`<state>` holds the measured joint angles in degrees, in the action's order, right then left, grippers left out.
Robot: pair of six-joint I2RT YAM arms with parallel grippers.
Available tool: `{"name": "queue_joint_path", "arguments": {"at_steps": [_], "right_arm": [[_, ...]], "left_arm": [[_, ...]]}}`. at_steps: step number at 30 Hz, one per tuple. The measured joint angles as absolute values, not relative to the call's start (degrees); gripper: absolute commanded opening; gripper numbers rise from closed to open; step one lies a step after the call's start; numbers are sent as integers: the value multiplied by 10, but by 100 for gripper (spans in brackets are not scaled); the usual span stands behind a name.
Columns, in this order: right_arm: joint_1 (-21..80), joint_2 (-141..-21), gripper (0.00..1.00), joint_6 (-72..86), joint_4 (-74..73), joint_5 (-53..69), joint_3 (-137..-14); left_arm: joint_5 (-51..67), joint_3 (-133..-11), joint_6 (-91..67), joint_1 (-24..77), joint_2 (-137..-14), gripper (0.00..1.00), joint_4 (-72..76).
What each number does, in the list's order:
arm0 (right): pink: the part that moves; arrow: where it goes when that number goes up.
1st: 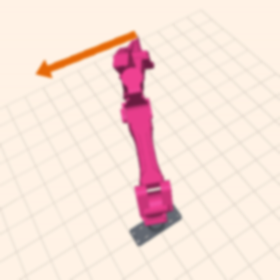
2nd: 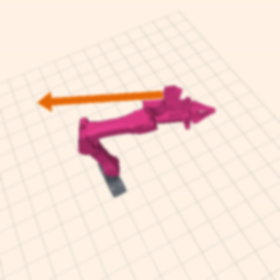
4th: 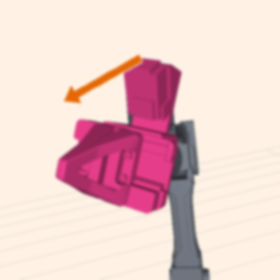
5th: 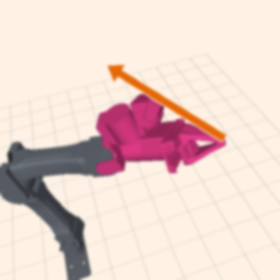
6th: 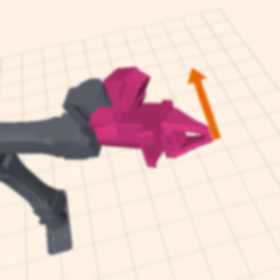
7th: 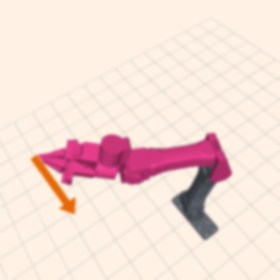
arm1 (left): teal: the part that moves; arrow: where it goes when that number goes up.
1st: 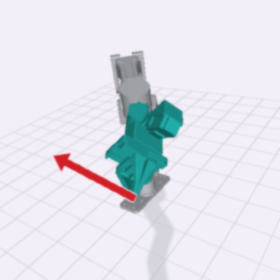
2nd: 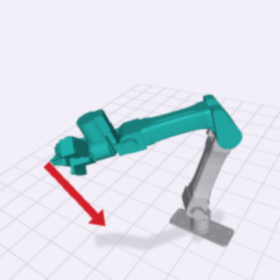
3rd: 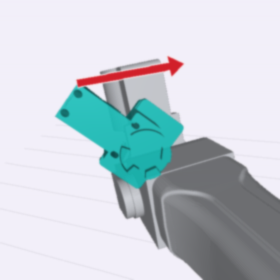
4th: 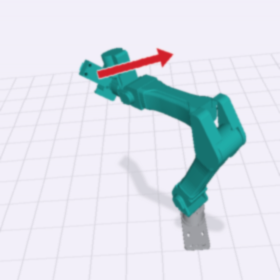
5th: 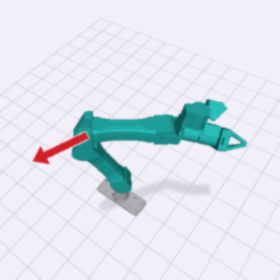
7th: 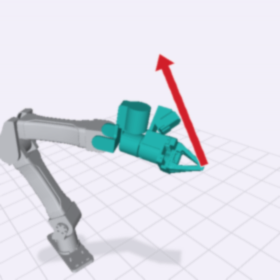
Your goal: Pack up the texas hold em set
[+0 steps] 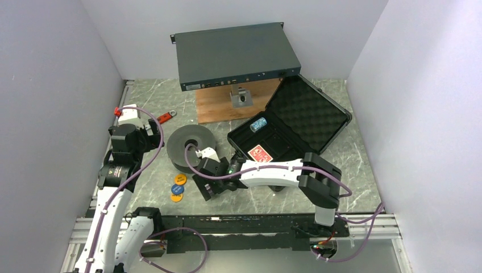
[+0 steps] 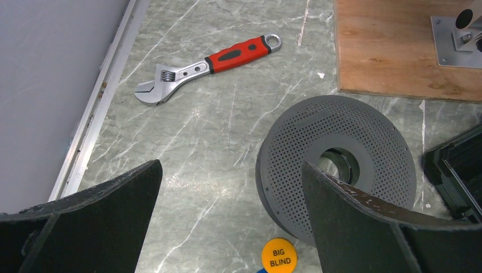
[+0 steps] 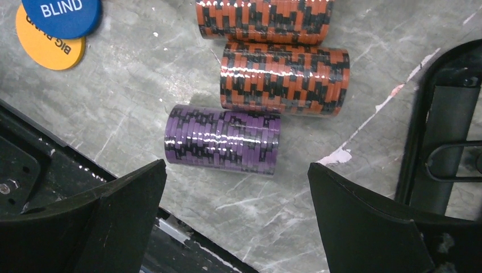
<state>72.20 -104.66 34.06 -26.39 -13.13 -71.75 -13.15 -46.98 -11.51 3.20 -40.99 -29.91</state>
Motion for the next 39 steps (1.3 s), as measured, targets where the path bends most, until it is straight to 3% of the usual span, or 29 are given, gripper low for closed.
{"name": "queue_joint_path", "arguments": {"at_steps": [34, 39], "right_arm": [[733, -1107, 94, 317, -301, -147, -776], [733, -1114, 89, 315, -302, -148, -785]], "left_arm": [[-129, -470, -115, 32, -409, 99, -299], [-129, -470, -115, 32, -410, 99, -299]]}}
